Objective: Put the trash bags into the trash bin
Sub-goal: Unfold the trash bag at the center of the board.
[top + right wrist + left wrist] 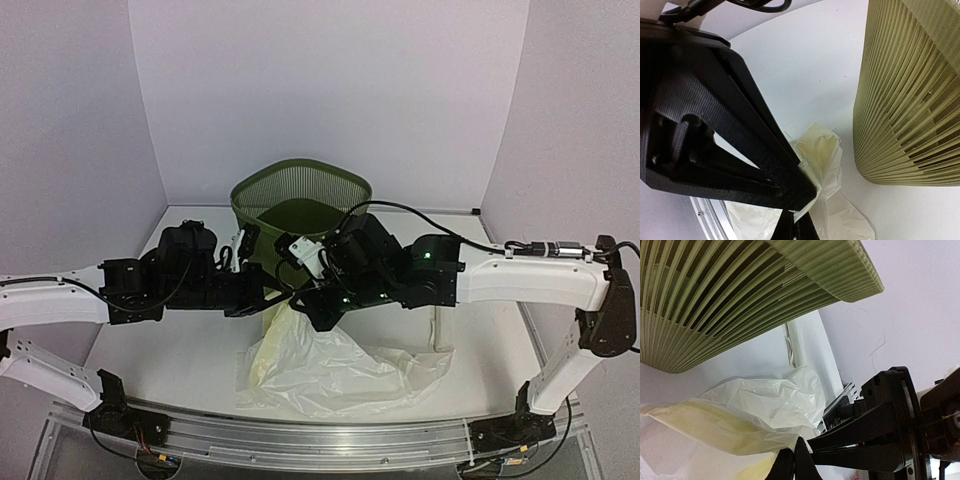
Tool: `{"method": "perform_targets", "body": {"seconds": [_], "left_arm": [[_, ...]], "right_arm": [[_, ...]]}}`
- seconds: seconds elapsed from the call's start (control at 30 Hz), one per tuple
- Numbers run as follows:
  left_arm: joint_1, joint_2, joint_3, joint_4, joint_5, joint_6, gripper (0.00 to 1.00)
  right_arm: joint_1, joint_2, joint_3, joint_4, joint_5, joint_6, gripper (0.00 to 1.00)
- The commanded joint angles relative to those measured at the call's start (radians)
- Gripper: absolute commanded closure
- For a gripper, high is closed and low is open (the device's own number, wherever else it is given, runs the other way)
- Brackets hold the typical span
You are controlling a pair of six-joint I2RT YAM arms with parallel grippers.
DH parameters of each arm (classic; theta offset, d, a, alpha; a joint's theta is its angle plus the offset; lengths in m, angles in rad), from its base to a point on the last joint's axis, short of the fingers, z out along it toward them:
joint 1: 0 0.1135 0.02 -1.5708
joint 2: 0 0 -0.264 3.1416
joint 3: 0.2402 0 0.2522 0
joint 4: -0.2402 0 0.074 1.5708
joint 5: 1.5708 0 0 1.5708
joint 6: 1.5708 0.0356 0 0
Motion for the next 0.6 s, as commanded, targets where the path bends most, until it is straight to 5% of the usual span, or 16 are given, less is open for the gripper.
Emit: {"method": "perform_targets", "body": {"seconds": [0.0, 0.2, 0.57], "left_arm": [[0.001, 0.001, 0.064, -0.061, -0.059, -0.019, 1.0], [0.005, -0.022, 0.051, -0.164, -0.171, -0.043, 1.0], [0.011, -0.032, 0.039, -0.203, -0.159, 0.005, 1.0]], "right_arm": [[0.006, -0.024, 0.011, 0.013, 0.054, 0.013, 1.0], [0.002, -0.093, -0.059, 0.013, 0.013, 0.029, 1.0], [-0.036, -0.129, -0.097, 0.017, -0.107, 0.059, 1.0]]}}
